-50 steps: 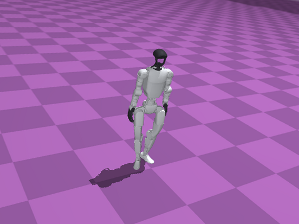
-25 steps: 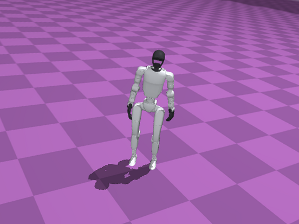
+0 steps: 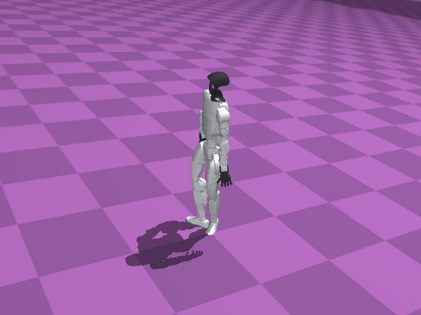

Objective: Walk run

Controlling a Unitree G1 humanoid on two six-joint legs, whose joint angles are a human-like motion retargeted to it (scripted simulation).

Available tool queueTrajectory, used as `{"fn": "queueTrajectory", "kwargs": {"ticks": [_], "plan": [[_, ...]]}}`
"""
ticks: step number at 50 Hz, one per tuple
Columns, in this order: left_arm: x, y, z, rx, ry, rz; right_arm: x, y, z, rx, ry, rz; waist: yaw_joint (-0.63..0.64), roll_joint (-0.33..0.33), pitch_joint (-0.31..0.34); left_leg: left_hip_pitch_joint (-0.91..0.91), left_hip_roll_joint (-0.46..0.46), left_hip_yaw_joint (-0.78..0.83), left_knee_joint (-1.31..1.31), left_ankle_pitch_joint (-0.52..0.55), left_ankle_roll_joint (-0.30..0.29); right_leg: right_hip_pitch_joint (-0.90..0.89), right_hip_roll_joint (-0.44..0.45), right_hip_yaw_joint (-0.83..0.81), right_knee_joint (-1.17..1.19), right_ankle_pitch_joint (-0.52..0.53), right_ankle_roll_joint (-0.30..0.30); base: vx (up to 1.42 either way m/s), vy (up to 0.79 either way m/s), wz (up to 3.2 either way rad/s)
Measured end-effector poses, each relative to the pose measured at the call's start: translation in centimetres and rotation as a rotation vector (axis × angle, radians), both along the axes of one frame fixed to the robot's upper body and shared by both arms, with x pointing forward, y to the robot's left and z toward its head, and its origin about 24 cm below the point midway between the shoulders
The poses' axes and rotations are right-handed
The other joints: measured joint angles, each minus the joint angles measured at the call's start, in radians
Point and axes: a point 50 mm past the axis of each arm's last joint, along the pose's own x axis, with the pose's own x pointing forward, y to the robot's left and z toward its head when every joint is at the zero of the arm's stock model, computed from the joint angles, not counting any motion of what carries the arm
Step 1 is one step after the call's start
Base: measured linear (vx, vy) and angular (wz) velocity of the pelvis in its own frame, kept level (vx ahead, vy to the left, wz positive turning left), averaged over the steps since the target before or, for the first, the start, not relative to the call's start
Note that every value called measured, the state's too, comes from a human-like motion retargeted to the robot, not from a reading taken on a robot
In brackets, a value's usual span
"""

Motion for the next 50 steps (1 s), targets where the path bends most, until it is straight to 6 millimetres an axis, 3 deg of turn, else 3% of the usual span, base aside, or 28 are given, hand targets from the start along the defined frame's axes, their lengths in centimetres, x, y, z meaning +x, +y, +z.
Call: {"fn": "queueTrajectory", "kwargs": {"ticks": [2, 6, 10, 13, 17, 22, 25, 27, 30, 31, 35, 40, 45, 50], "plan": [[-0.3, -0.3, 0.0, -0.023, 0.034, -0.08, -0.4, 0.3, 0.0, 0.014, -0.001, -0.021, 0.005, 0.018, -0.004, 0.053, -0.028, 0.077, -0.025, -0.004, -0.021, 0.04, 0.023, -0.024, -0.061, 0.002, -0.059, 0.08, 0.03, -1.79], [0.2, -0.5, -0.1, -0.022, 0.06, -0.244, -1.7, 0.8, 0.0, 0.025, 0.025, -0.079, 0.017, 0.044, 0.01, 0.129, -0.055, 0.149, -0.023, 0.014, -0.054, 0.021, 0.041, 0.201, -0.06, 0.053, -0.101, 0.1, -0.01, -1.11], [1.4, -1.0, -0.3, -0.034, 0.008, -0.274, -2.1, 0.7, 0.0, 0.033, 0.027, -0.046, -0.02, 0.04, 0.026, 0.122, -0.039, 0.07, 0.11, 0.083, -0.02, 0.045, 0.011, 0.259, -0.089, 0.061, -0.11, 0.02, -0.01, -0.87], [2.9, -0.6, -0.3, -0.025, -0.03, -0.291, -2.6, 0.8, 0.1, 0.035, 0.029, -0.037, -0.001, -0.003, 0.034, 0.014, -0.029, -0.186, 0.322, 0.113, 0.042, 0.033, -0.046, 0.348, -0.073, 0.061, -0.097, 0.07, 0.01, -1.13], [3.8, -0.6, -0.3, -0.002, -0.078, -0.24, -2.4, 0.5, 0.1, 0.016, 0.027, -0.037, 0.042, 0.004, 0.051, -0.105, -0.027, -0.499, 0.404, 0.076, -0.032, 0.006, -0.039, 0.444, -0.05, 0.08, -0.098, 0.02, 0.06, -1.72], [3.4, -1.1, -0.4, -0.024, -0.051, -0.186, -1.2, -0.1, 0.0, 0.013, -0.021, -0.007, 0.063, 0.018, 0.062, -0.155, -0.052, -0.78, 0.292, 0.019, 0.018, -0.018, -0.015, 0.573, -0.051, 0.116, -0.083, 0.03, 0.1, -1.82], [3.4, -1.5, -0.4, -0.035, -0.032, -0.208, -0.2, -0.5, -0.1, 0.004, -0.065, 0.004, 0.091, 0.036, 0.076, -0.164, -0.085, -0.966, 0.226, 0.04, -0.03, -0.045, 0.024, 0.674, -0.04, 0.143, -0.069, 0.0, 0.16, -1.88], [3.6, -1.7, -0.5, -0.047, -0.021, -0.241, 0.8, -0.9, -0.1, -0.004, -0.1, 0.012, 0.083, 0.043, 0.08, -0.157, -0.078, -0.953, 0.193, 0.054, -0.016, -0.075, 0.042, 0.726, -0.032, 0.162, -0.049, -0.06, 0.16, -1.8], [4.1, -1.8, -0.5, -0.056, -0.017, -0.282, 2.6, -0.7, -0.1, 0.001, -0.149, 0.038, 0.034, 0.041, 0.084, -0.127, -0.045, -0.746, 0.153, 0.017, 0.053, -0.129, 0.062, 0.801, -0.021, 0.189, 0.001, -0.16, 0.18, -1.67], [4.3, -1.8, -0.5, -0.055, -0.02, -0.289, 3.0, -0.5, -0.1, 0.003, -0.163, 0.043, 0.018, 0.041, 0.088, -0.127, -0.066, -0.778, 0.147, 0.018, 0.066, -0.141, 0.071, 0.816, -0.017, 0.191, 0.011, -0.24, 0.14, -1.63], [5.3, -0.9, -0.2, -0.045, -0.018, -0.326, 3.7, 0.8, -0.2, 0.035, -0.202, 0.043, 0.012, 0.033, 0.097, -0.115, -0.054, -0.653, 0.128, 0.012, 0.087, -0.191, 0.054, 0.718, 0.043, 0.101, -0.041, -0.22, 0.1, -2.15], [5.1, -0.8, -0.2, -0.013, -0.016, -0.338, 0.3, 0.4, -0.2, 0.015, -0.089, 0.064, 0.065, 0.036, 0.063, -0.072, -0.038, -0.5, 0.074, 0.014, 0.09, -0.166, -0.002, 0.464, 0.168, -0.013, -0.024, -0.02, 0.06, -1.6], [4.3, -2.2, -0.5, -0.061, -0.018, -0.258, -3.2, -0.3, 0.2, -0.038, 0.052, 0.043, 0.079, 0.065, 0.036, -0.036, -0.012, -0.402, 0.043, 0.013, 0.079, -0.082, 0.025, 0.398, 0.193, -0.048, -0.019, 0.0, 0.03, -1.06], [3.6, -2.8, -0.6, -0.094, 0.023, -0.265, -6.6, -0.7, 1.0, 0.002, 0.218, -0.01, 0.097, 0.056, 0.024, 0.017, -0.047, -0.338, -0.003, 0.01, 0.066, 0.043, 0.066, 0.364, 0.002, -0.034, -0.026, 0.08, -0.06, -0.63]]}}
